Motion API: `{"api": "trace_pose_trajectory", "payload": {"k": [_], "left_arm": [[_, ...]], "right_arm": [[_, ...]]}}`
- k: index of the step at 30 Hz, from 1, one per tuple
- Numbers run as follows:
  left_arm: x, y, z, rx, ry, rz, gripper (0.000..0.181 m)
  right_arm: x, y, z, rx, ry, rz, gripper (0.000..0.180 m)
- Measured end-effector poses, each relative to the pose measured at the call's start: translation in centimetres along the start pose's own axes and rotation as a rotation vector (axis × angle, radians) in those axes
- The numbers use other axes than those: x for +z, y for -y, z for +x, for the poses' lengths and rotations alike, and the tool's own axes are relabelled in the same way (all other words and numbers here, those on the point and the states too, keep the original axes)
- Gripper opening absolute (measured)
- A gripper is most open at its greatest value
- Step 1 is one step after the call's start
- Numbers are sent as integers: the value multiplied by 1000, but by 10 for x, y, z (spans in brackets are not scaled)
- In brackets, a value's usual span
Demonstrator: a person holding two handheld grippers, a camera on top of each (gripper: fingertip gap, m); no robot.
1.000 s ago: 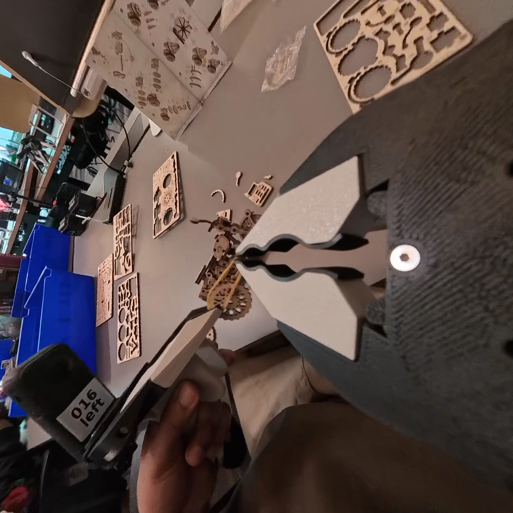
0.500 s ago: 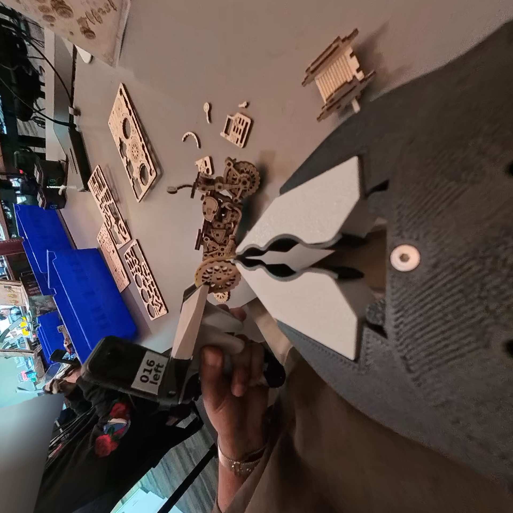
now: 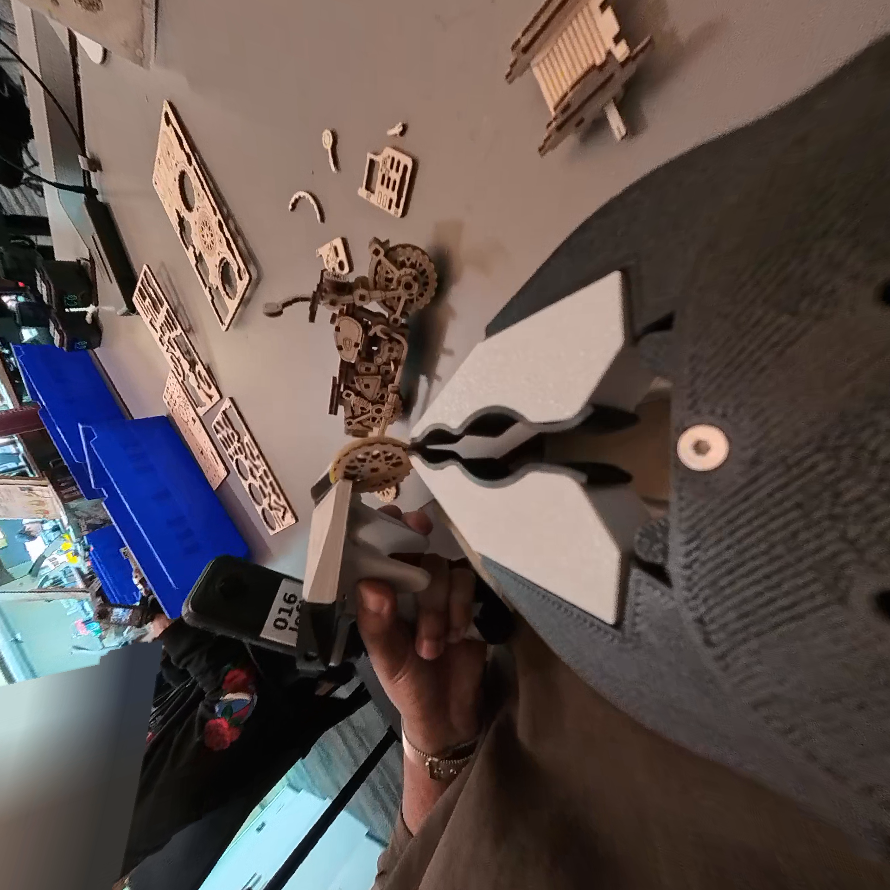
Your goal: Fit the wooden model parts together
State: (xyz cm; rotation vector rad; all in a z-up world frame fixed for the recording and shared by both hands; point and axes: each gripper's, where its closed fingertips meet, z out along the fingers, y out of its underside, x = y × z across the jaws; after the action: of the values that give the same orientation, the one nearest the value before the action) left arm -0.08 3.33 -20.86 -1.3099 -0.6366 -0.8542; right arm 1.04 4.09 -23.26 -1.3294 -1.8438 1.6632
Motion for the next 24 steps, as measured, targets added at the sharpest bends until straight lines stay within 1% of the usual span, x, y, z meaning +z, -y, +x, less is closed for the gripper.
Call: {"api": "trace_pose_trajectory", "payload": {"k": [5, 10, 12, 14, 16, 17, 18, 19, 21, 24], "left_arm": [[-1, 4, 7, -62, -61, 34, 1], [-1, 8, 19, -206, -166, 91, 1], [-1, 10, 21, -252, -190, 119, 0], [-2, 11, 22, -287, -210, 143, 0], [-6, 24, 30, -330, -269, 206, 0], [-4, 23, 31, -287, -242, 180, 0], [-3, 19, 34, -201, -213, 153, 0], [-3, 20, 38, -171, -214, 157, 0], [-7, 29, 35, -195, -218, 186, 0], [-13, 35, 28, -152, -171, 179, 0]], "right_arm": [[-2, 7, -4, 103, 88, 63, 0], [-8, 17, -12, 237, 222, 144, 0], [-8, 18, -14, 240, 234, 149, 0], [-6, 16, -15, 201, 208, 135, 0], [1, 2, -13, 146, 160, 52, 1], [3, -1, -14, 125, 148, 44, 1], [1, 6, -17, 134, 159, 84, 0], [-1, 13, -16, 135, 148, 109, 0], [-1, 8, 1, 80, 38, 74, 0], [-3, 2, 12, 72, -22, 49, 0]]}}
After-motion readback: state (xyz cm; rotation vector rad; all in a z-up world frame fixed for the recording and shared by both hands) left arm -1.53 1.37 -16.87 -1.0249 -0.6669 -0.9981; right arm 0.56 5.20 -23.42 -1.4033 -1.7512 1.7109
